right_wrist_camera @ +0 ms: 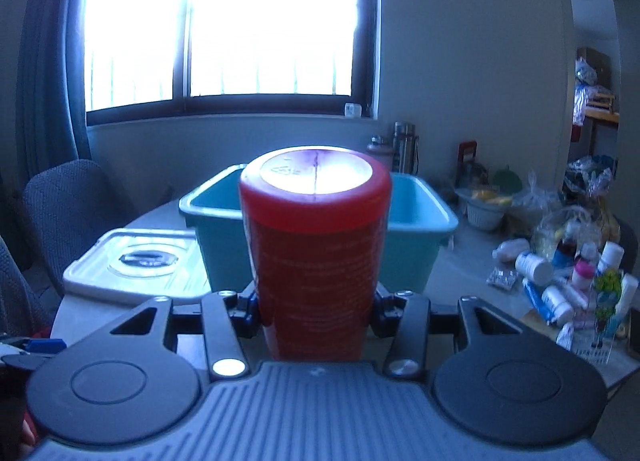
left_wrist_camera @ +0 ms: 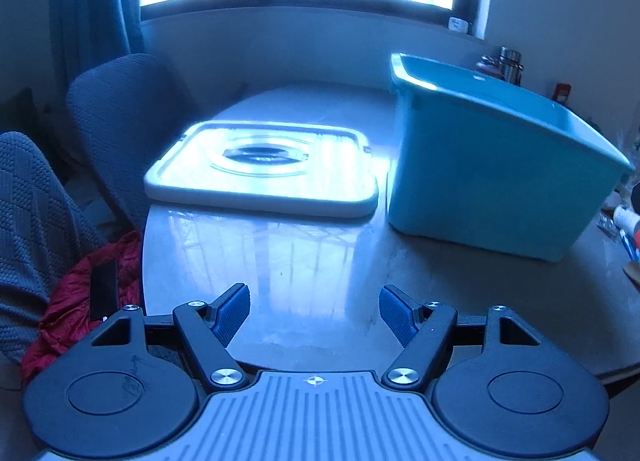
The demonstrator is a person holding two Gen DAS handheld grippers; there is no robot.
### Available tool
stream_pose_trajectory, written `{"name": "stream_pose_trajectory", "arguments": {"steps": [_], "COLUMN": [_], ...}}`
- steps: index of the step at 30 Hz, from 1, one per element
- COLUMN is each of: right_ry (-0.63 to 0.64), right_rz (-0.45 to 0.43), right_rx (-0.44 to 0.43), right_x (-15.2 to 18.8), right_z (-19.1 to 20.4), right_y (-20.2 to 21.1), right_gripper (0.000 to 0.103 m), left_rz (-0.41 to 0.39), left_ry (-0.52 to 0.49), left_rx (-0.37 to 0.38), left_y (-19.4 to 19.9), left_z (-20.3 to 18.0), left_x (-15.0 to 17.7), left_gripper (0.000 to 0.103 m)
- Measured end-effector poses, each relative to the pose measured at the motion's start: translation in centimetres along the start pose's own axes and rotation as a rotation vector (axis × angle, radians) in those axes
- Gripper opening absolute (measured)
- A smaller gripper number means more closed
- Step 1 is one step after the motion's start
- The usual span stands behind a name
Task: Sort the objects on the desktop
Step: 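Lift the red canister over the teal tub and release it with right tool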
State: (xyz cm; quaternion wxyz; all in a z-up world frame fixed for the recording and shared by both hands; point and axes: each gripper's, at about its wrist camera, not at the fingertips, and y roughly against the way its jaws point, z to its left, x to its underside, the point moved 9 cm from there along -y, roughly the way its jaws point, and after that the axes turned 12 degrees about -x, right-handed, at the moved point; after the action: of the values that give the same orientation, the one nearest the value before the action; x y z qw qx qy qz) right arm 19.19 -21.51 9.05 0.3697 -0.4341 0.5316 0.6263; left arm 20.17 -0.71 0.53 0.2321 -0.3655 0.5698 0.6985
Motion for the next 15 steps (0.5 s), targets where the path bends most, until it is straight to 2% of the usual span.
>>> {"name": "stream_pose_trajectory", "arguments": {"steps": [5,9,15], "right_ry": [0.019,0.037,0.046], "right_rz": [-0.040,-0.063,-0.073], "right_rx": [-0.004,0.000,0.012], "right_x": [-2.6,-5.0,-7.9], "right_z": [-0.2,-0.6,-0.7], "right_y": [-1.2,-3.4,-7.4], "right_gripper": [0.050,0.050,0.050], "left_rz": [0.003,-0.001,0.020], "left_ry": [0.022,0.012,-0.015], "left_rx": [0.000,-0.029,-0.021], "left_y": [-0.5,-1.7,-3.8], "left_z": [-0.2,-0.3,-0.5], "left_x": [-2.1,-3.9,-6.5], "left_gripper": [0.074,0.074,0.074]}}
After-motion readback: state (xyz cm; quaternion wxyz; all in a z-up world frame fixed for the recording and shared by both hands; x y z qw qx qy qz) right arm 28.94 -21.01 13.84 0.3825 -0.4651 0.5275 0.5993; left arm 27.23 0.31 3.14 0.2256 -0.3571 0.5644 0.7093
